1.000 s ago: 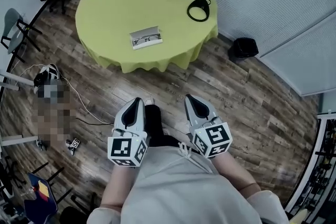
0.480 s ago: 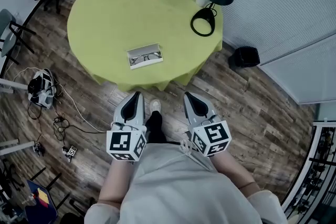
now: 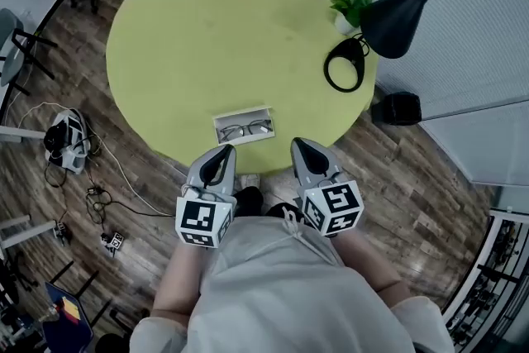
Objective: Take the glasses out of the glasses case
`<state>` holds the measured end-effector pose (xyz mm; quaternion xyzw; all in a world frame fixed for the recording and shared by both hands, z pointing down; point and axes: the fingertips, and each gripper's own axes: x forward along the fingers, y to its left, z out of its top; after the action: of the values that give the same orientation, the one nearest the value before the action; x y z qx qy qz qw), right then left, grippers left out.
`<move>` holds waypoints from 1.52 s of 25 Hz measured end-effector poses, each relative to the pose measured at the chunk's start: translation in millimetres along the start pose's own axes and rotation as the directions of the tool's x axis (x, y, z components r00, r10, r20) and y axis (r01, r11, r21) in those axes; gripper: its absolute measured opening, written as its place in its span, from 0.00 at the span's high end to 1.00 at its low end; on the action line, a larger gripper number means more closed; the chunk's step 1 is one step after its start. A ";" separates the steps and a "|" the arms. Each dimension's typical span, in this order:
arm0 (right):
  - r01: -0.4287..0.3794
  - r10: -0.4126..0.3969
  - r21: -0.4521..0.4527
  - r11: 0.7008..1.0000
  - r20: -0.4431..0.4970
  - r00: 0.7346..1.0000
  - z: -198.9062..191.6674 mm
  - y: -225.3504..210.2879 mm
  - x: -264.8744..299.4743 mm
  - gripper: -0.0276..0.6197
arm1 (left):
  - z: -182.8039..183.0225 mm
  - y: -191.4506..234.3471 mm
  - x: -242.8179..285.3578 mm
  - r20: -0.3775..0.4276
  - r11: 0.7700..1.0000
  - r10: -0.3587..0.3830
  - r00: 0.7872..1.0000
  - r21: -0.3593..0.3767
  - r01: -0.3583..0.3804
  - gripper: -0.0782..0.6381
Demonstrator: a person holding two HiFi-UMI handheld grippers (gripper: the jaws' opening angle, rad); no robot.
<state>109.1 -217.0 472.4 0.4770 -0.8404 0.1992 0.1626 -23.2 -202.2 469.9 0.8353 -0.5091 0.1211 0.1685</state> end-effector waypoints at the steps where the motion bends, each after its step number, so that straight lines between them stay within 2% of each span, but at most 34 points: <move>1: -0.004 0.004 -0.002 1.000 -0.004 1.000 2.4 -1.5 10.3 0.96 | -2.3 7.6 6.2 -0.010 1.000 0.003 1.000 -0.007 -0.003 0.88; 6: -0.006 0.007 0.004 1.000 -0.062 0.998 -6.3 -12.6 50.3 0.96 | -17.1 32.5 31.7 -0.052 0.999 0.000 0.999 -0.054 -0.003 0.88; 11: -0.034 0.034 0.002 0.999 -0.126 0.991 -20.4 -24.9 77.4 0.96 | -39.0 41.8 57.5 -0.121 0.999 0.043 0.992 0.012 -0.042 0.88; 16: -0.086 0.088 0.017 0.996 -0.201 0.976 -37.1 -31.7 95.2 0.96 | -68.6 41.4 76.3 -0.268 0.991 0.060 0.962 0.135 -0.025 0.88; 21: -0.135 0.135 0.015 0.991 -0.247 0.959 -46.7 -33.9 111.4 0.96 | -85.8 40.8 96.2 -0.373 0.988 0.028 0.927 0.153 0.032 0.81; 24: -0.169 0.167 0.014 0.985 -0.273 0.947 -52.5 -31.4 116.2 0.96 | -97.4 36.3 107.3 -0.458 0.977 -0.010 0.889 0.185 0.107 0.78; 26: -0.185 0.180 0.007 0.983 -0.287 0.941 -54.8 -31.6 118.5 0.96 | -103.4 32.2 114.5 -0.514 0.959 -0.042 0.857 0.219 0.178 0.77; 33: -0.181 0.178 0.019 0.983 -0.321 0.930 -54.2 -47.2 122.6 0.96 | -113.2 23.8 129.7 -0.643 0.873 -0.088 0.760 0.318 0.370 0.75; 38: -0.178 0.178 0.030 0.984 -0.334 0.926 -52.4 -54.7 121.3 0.96 | -125.5 19.2 135.3 -0.722 0.817 -0.117 0.682 0.320 0.479 0.75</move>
<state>101.2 -306.2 583.9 0.3579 -0.8404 0.2909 0.2846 17.0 -269.2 638.2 0.8213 -0.2166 0.5079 0.1437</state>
